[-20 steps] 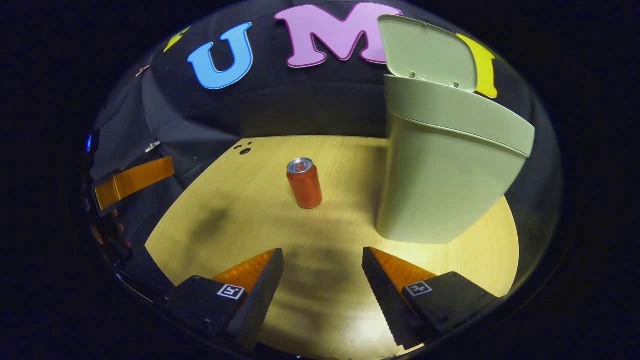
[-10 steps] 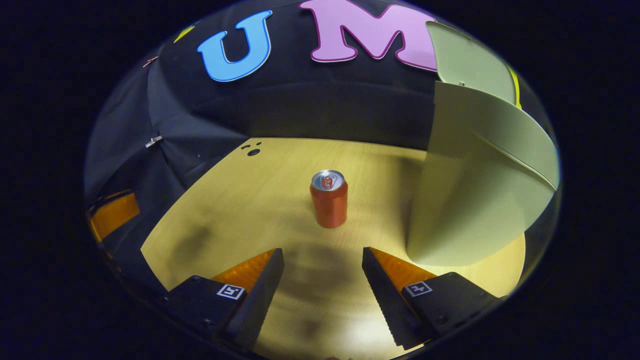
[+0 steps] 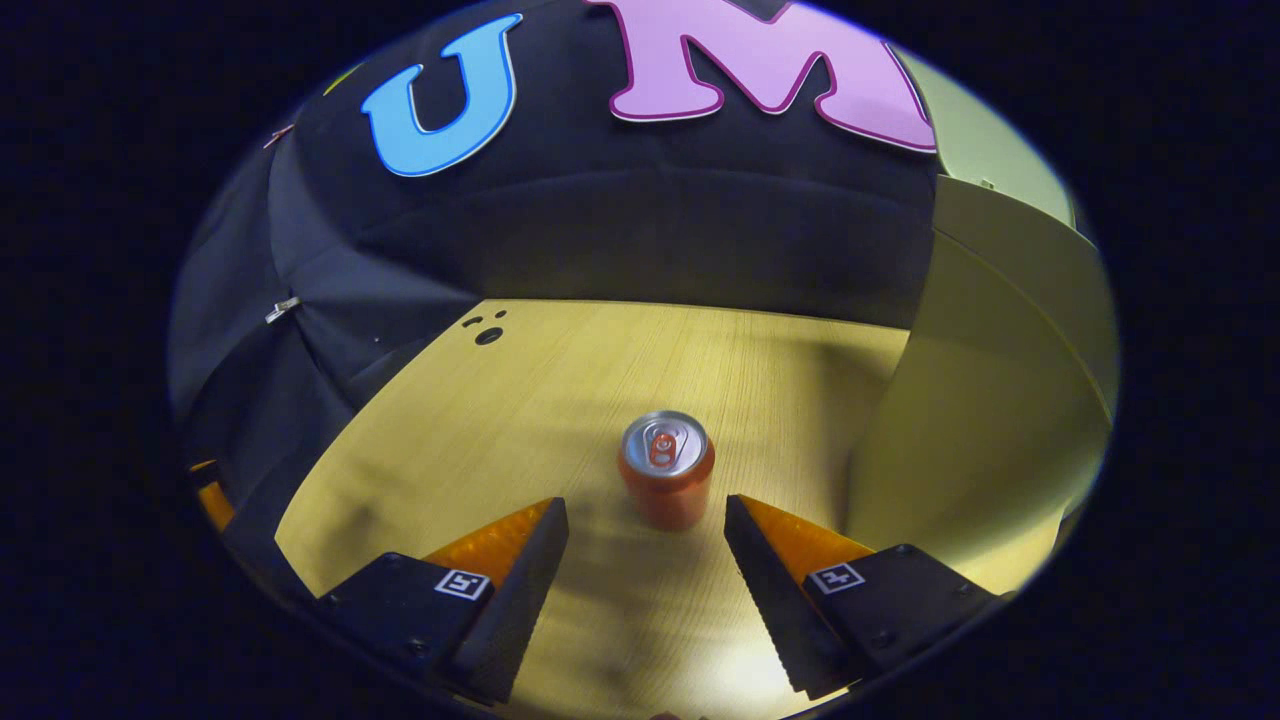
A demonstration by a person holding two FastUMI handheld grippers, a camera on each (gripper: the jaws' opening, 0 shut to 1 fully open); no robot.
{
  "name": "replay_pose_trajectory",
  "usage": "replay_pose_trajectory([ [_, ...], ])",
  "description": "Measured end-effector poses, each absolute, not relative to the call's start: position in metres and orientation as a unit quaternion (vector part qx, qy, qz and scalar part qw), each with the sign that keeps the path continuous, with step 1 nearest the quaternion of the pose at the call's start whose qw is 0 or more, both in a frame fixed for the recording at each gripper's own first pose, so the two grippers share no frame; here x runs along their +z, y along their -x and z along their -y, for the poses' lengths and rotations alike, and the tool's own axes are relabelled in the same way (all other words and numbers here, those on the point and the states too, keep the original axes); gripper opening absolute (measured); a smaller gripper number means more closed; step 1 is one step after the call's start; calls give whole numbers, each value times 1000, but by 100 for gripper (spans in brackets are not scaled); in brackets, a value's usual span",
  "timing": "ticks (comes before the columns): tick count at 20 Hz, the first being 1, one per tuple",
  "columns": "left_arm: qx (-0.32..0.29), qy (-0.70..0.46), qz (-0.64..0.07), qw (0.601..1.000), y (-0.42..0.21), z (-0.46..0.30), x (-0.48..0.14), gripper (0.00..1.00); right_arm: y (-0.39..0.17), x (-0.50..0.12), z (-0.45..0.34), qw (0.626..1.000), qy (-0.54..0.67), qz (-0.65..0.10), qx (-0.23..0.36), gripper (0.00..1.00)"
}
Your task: Press the lid of the desktop garbage bin to open it, pick up the crumpled paper on the desktop and throw it into the bin, then pick up the pop can on the desktop and drop it into the bin, and finally close the garbage bin lid.
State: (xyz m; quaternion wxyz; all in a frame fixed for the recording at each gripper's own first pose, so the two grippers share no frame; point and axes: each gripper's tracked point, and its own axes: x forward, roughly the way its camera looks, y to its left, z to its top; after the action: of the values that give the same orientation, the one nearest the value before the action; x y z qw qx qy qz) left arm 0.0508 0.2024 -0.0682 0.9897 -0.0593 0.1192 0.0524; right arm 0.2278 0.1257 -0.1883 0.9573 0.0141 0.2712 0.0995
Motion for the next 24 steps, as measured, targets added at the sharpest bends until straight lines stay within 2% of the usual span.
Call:
replay_pose_trajectory([
  [10,78,60,-142,985,-39,-212,-80,96,-284,-226,-126,953,-4,-294,79,99],
  [18,80,58,-152,983,-34,-204,-86,96,-302,-249,-129,948,14,-310,68,99],
  [19,80,57,-152,983,-32,-203,-86,96,-302,-251,-128,948,19,-312,66,98],
  [21,81,56,-153,983,-30,-202,-87,96,-301,-249,-125,949,25,-308,68,81],
  [22,82,56,-154,983,-29,-201,-88,96,-301,-249,-125,948,28,-308,70,85],
  [24,82,58,-155,983,-26,-200,-91,96,-300,-245,-125,948,36,-307,73,84],
])
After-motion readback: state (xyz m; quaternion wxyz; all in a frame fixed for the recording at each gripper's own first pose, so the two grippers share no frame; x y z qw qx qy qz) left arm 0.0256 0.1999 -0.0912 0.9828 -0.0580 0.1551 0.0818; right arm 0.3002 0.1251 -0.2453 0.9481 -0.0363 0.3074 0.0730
